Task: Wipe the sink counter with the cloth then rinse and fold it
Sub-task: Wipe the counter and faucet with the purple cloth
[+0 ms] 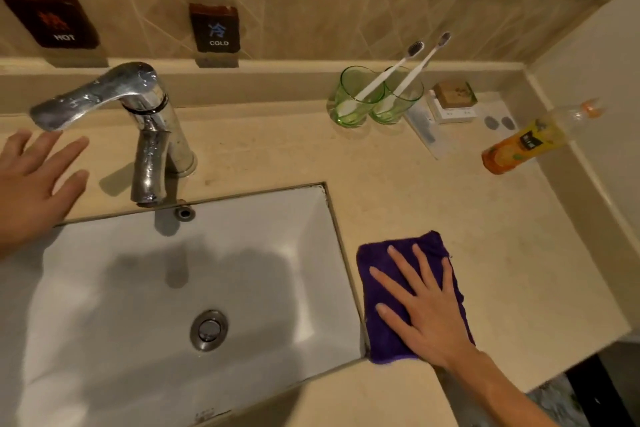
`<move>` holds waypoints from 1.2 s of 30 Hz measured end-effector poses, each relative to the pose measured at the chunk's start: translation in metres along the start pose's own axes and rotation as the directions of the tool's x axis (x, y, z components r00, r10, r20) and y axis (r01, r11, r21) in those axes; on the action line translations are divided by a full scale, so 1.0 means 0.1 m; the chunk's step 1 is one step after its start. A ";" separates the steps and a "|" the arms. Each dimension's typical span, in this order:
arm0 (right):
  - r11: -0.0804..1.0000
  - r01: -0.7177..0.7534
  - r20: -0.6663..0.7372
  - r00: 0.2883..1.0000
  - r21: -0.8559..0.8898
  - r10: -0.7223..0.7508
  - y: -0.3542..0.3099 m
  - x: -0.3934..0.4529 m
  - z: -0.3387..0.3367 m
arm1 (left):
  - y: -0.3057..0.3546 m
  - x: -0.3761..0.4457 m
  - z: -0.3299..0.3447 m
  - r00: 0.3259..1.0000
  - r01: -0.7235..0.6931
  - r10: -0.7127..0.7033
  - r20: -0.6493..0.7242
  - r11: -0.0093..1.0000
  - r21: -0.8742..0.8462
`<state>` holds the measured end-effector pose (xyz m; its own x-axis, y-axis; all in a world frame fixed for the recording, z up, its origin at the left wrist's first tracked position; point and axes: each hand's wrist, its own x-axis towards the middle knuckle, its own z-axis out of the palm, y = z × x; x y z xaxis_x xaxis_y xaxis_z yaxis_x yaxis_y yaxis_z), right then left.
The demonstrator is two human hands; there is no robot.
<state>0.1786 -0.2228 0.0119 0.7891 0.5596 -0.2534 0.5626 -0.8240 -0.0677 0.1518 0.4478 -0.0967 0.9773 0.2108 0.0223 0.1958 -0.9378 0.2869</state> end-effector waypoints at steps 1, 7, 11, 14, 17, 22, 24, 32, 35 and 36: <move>1.000 0.003 -0.008 1.000 -0.008 -0.003 0.03 0.19 -0.04 | -0.04 -0.02 -0.05 0.999 0.028 -0.028 0.039 1.000 0.004; 1.000 -0.017 -0.069 0.997 0.004 0.017 0.08 1.66 -0.36 | 0.21 -0.10 -0.19 0.988 0.156 -0.156 -0.007 0.988 0.014; 1.000 0.006 -0.076 0.997 0.009 -0.005 0.07 2.15 -0.47 | 0.34 -0.18 -0.32 0.987 0.162 -0.162 0.000 0.986 -0.026; 1.000 0.028 -0.105 0.994 0.010 -0.027 0.09 2.21 -0.46 | 0.46 -0.23 -0.42 0.990 0.136 -0.134 -0.042 0.989 0.050; 0.999 0.053 -0.124 0.991 0.001 -0.053 0.11 2.17 -0.42 | 0.49 -0.27 -0.45 0.996 0.085 -0.084 -0.016 0.984 0.154; 0.997 0.080 -0.150 0.985 -0.020 -0.082 0.10 1.89 -0.34 | 0.04 -0.07 -0.18 0.982 0.153 -0.157 0.103 0.987 0.049; 0.995 0.098 -0.171 0.980 -0.030 -0.101 0.08 1.70 -0.30 | -0.06 -0.03 -0.10 0.973 0.208 -0.208 0.099 0.978 0.007; 0.985 0.166 -0.152 0.973 -0.051 -0.172 0.08 0.82 -0.10 | 0.16 -0.11 -0.07 0.998 0.067 -0.067 0.009 0.994 -0.083; 0.983 0.179 -0.135 0.974 -0.040 -0.183 0.08 0.62 -0.05 | 0.14 -0.07 -0.06 0.998 0.062 -0.063 -0.011 0.995 -0.078; 0.983 0.180 -0.126 0.975 -0.044 -0.184 0.08 0.60 -0.06 | 0.18 -0.06 -0.10 0.998 0.046 -0.049 -0.032 0.996 -0.072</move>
<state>0.2322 -0.1955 0.0016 0.6966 0.7085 -0.1128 0.7057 -0.7050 -0.0699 0.1484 0.4325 -0.0824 0.9634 0.2652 0.0390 0.2346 -0.9047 0.3556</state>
